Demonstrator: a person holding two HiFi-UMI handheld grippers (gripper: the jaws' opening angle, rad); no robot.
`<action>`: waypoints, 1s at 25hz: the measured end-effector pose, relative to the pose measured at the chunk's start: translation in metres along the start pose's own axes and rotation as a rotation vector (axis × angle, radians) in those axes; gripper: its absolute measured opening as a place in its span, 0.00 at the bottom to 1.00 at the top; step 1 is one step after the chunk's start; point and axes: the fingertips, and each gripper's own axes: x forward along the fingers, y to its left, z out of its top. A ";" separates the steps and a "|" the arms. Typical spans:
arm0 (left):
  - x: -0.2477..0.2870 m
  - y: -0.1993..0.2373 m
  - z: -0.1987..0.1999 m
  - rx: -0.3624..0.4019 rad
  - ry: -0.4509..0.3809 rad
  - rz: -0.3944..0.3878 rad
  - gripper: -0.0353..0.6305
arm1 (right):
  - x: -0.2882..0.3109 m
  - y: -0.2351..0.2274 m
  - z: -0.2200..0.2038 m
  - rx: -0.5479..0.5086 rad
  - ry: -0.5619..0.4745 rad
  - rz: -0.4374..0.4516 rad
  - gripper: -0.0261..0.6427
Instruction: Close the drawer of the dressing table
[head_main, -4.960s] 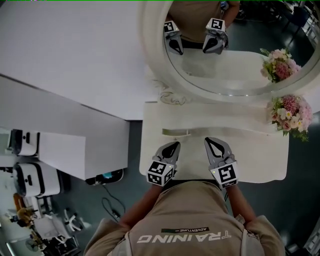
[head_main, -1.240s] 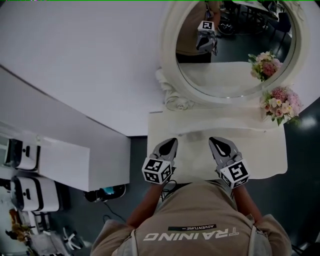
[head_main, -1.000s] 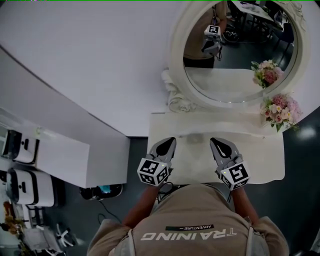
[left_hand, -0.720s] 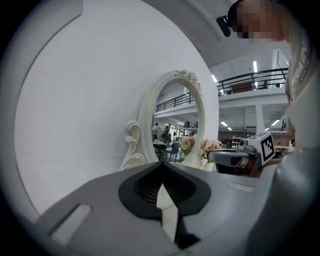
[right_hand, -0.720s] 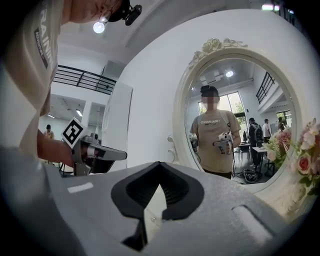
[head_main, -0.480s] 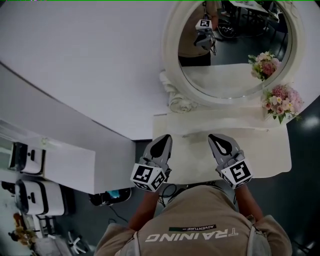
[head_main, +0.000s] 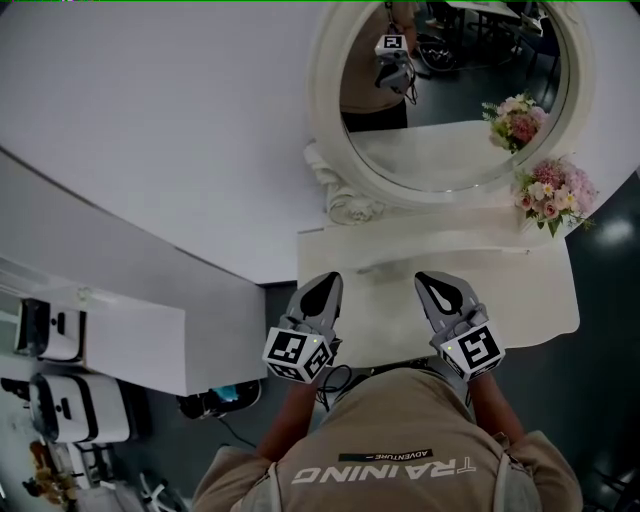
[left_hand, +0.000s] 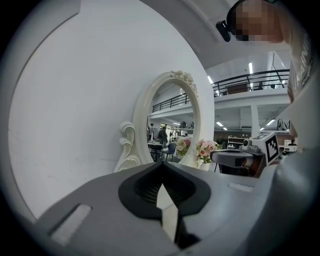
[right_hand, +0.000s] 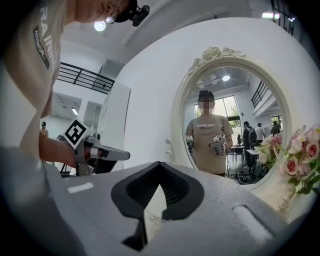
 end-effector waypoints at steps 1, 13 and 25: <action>0.000 0.000 -0.001 0.002 0.002 -0.001 0.08 | -0.001 0.000 0.000 0.000 0.001 -0.002 0.04; -0.004 0.001 -0.004 0.007 -0.003 0.017 0.08 | -0.003 0.002 0.008 -0.008 0.000 0.014 0.04; -0.003 0.006 -0.018 -0.004 0.038 0.015 0.08 | 0.006 0.007 -0.006 0.008 0.028 0.039 0.04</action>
